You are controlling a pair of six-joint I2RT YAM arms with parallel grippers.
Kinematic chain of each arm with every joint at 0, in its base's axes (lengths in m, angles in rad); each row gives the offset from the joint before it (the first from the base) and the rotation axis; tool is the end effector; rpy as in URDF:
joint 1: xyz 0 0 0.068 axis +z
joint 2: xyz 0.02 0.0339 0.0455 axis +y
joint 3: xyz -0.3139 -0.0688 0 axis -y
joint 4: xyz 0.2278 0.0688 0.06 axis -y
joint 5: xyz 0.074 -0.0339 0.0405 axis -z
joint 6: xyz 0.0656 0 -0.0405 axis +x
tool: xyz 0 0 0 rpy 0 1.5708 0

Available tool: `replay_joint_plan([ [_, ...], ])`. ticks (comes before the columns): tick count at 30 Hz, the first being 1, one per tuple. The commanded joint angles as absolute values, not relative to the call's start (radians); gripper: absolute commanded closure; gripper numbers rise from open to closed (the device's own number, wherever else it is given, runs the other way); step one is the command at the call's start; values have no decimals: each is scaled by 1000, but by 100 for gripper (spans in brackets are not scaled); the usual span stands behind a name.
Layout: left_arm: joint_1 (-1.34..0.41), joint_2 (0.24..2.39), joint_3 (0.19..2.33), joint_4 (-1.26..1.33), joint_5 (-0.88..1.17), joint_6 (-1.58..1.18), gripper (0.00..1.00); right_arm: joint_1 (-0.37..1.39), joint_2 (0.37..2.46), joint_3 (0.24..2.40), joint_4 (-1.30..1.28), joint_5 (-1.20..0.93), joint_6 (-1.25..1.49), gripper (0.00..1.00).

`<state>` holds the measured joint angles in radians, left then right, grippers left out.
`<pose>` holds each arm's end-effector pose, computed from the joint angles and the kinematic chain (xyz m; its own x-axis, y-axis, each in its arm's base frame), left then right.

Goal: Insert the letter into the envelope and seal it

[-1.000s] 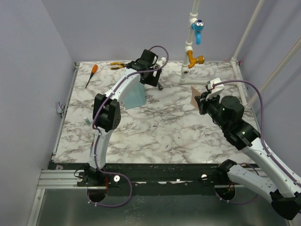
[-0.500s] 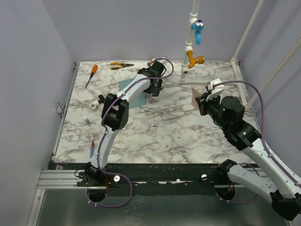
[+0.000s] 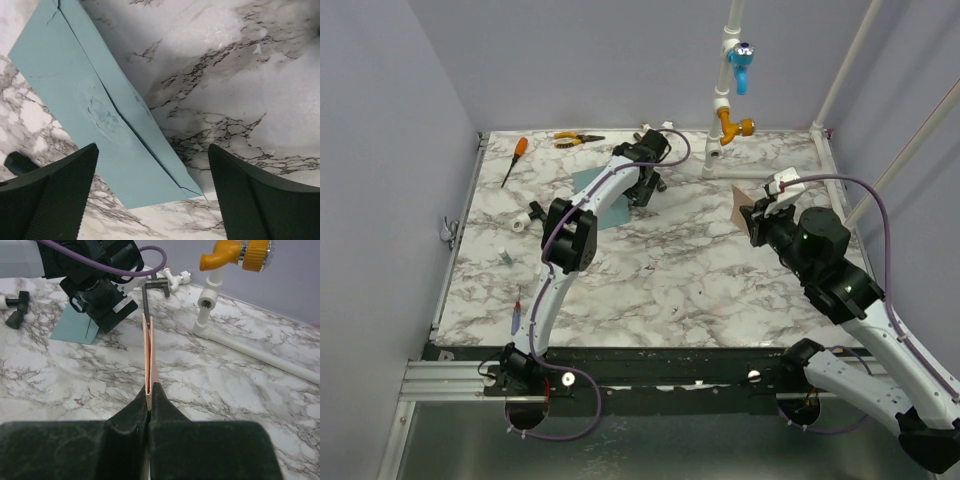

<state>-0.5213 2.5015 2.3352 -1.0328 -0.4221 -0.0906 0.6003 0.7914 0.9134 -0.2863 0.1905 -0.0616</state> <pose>0.4946 -0.2531 0.1977 -0.8341 0.3838 -0.3962 0.2508 0.9036 0.3473 0.1347 0.0772 0.4014 -0.1101 -0.1486 -0.9828 -0.4081 0.9083 -0.0916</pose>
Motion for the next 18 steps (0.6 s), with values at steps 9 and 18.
replay_joint_plan([
  [9,-503,2504,2344,-1058,-389,29,93,597,731,962,-304,178,-101,99],
  [18,-484,2433,2230,-1068,-303,-43,100,597,727,963,-314,166,-92,99],
])
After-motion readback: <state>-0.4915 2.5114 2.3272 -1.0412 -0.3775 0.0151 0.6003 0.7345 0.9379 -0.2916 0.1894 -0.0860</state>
